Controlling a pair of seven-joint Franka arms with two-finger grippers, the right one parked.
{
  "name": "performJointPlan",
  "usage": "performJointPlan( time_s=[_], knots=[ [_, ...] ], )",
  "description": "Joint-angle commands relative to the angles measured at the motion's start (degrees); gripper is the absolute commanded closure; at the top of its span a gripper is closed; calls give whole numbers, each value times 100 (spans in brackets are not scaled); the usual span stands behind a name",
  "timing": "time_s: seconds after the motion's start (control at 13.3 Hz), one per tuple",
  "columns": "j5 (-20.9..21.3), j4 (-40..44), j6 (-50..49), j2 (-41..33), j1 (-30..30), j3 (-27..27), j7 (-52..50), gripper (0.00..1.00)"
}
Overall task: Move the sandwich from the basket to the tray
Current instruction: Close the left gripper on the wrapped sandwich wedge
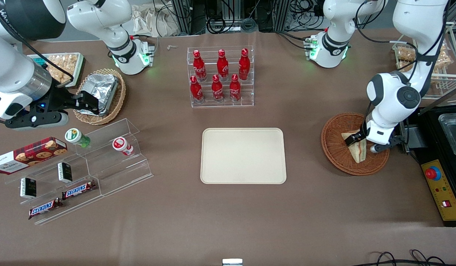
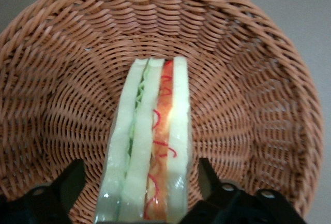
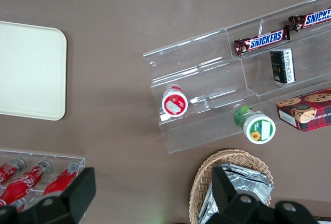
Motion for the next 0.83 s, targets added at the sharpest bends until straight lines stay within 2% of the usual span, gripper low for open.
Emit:
performJointPlan(
  time_s=[0.0, 0.08, 0.45, 0.75],
  knots=[
    [154, -66, 250, -28, -2, 16, -100, 96],
    [154, -66, 250, -37, -2, 16, -100, 100],
    [154, -22, 23, -326, -11, 7, -170, 100],
    [154, 425, -1855, -1213, -29, -19, -100, 100]
  ],
)
